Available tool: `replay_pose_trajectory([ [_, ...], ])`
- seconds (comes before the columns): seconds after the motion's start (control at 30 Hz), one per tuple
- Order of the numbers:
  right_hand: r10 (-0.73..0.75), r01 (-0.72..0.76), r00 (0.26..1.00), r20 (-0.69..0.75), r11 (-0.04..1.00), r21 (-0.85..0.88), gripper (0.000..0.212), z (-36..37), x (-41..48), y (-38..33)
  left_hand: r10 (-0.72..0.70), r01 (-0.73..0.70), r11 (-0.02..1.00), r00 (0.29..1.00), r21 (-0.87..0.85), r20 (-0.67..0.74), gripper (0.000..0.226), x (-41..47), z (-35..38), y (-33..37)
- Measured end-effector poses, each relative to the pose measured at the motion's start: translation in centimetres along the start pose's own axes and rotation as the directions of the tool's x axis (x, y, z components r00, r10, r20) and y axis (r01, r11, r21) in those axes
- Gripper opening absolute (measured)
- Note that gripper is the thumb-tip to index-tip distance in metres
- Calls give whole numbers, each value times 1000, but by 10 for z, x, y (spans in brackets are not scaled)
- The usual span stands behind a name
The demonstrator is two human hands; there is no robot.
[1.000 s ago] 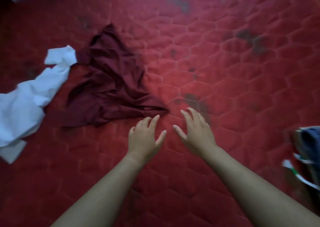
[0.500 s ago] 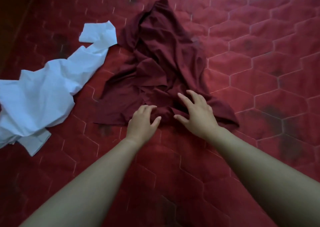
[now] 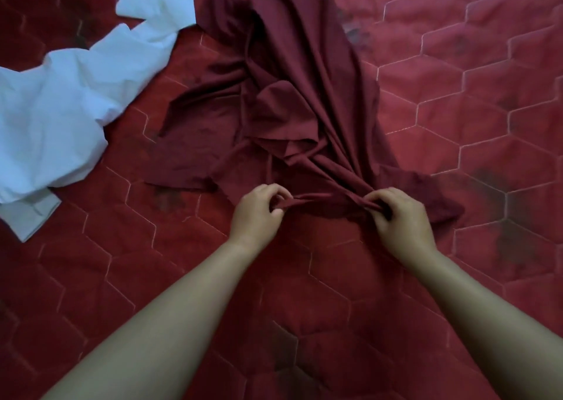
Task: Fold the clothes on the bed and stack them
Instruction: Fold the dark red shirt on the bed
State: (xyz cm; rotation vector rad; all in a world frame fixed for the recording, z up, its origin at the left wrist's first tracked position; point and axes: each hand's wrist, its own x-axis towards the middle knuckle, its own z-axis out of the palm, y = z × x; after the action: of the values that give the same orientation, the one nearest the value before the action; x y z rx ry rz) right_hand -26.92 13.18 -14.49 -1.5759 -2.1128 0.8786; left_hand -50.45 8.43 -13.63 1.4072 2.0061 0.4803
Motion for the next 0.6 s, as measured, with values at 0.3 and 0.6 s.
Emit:
replay_pose_trajectory([
  [0.3,115,-125,978,171,991,48,44,-77,-52,23,63,-67,991,997,-112,-43,20,-26,21,48],
  [0.6,209,-206,974,87,978,-41,68,-5,73,0,-122,122,993,989,-8,-86,57,68,13,35],
])
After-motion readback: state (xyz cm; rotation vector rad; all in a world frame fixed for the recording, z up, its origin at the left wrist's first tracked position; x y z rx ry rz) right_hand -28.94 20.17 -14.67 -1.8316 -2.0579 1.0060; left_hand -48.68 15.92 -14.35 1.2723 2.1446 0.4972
